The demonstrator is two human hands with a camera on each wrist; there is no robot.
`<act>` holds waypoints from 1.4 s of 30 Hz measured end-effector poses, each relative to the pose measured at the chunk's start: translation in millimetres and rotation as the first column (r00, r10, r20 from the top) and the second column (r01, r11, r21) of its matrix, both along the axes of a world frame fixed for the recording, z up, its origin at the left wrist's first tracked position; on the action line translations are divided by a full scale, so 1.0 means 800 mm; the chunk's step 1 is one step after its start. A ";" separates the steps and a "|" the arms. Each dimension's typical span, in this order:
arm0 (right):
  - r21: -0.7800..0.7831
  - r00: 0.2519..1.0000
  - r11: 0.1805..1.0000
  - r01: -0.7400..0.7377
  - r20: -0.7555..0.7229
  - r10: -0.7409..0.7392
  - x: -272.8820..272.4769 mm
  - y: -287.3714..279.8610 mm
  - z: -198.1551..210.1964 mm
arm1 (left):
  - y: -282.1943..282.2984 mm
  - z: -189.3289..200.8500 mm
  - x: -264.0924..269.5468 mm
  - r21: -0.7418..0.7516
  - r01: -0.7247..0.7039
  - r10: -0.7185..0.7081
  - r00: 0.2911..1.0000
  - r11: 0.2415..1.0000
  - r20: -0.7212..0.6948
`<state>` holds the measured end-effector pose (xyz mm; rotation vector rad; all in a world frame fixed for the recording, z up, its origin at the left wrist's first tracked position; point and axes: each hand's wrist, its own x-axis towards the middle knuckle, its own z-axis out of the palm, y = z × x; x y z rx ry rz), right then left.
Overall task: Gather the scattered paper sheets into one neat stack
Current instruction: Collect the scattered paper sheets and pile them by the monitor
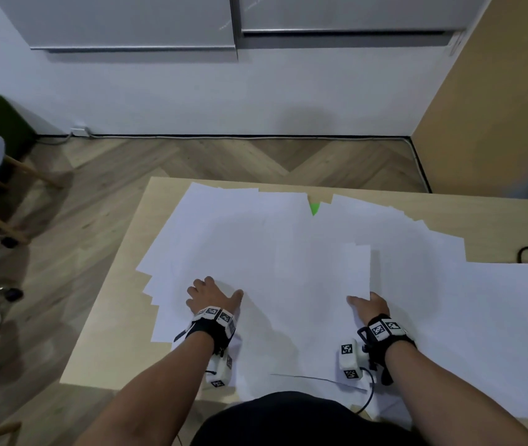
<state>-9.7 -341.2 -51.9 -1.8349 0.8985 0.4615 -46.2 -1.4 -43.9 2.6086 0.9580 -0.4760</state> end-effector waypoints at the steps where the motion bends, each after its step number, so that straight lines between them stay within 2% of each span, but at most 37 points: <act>1: -0.022 1.000 0.999 0.023 0.005 -0.023 -0.002 0.001 0.009 | 0.005 0.001 0.006 -0.017 0.044 -0.043 0.999 0.999 0.029; 4: -0.073 0.999 0.997 0.033 0.015 -0.032 -0.010 0.001 0.019 | 0.009 0.005 0.025 -0.080 0.193 -0.190 0.981 0.978 0.039; 7: -0.101 0.999 0.994 0.048 0.009 -0.047 -0.013 -0.002 0.014 | -0.014 0.001 0.034 -0.166 0.325 -0.343 0.935 0.931 -0.093; 9: -0.120 0.997 0.990 0.073 0.010 -0.073 -0.016 -0.003 0.014 | -0.030 -0.007 0.034 -0.165 0.366 -0.393 0.902 0.916 -0.178; 11: -0.137 0.995 0.986 0.098 0.015 -0.097 -0.018 -0.007 0.017 | -0.036 -0.011 0.038 -0.145 0.363 -0.387 0.897 0.921 -0.215; 15: -0.107 0.991 0.986 0.130 0.028 -0.128 -0.026 -0.009 0.013 | -0.028 -0.005 0.049 -0.146 0.334 -0.357 0.917 0.931 -0.177; 28: -0.088 0.998 0.994 0.059 0.015 -0.058 -0.021 -0.007 0.012 | -0.058 -0.007 0.049 -0.030 0.291 -0.292 0.937 0.956 -0.194; 32: -0.079 0.998 0.995 0.055 0.032 -0.052 -0.019 -0.007 0.011 | -0.049 0.003 0.049 -0.021 0.267 -0.267 0.961 0.964 -0.072; 35: -0.070 1.000 0.997 -0.015 0.010 0.016 -0.013 -0.007 0.013 | -0.036 0.022 0.053 -0.049 0.246 -0.246 0.969 0.968 0.000; 38: -0.052 0.999 0.997 -0.051 0.010 0.052 -0.005 0.000 0.013 | -0.040 0.046 0.056 -0.043 0.298 -0.298 0.954 0.954 -0.006; 42: 0.008 0.998 0.999 -0.054 0.014 0.054 0.001 0.023 0.016 | -0.083 0.064 0.051 -0.106 0.379 -0.378 0.925 0.919 0.031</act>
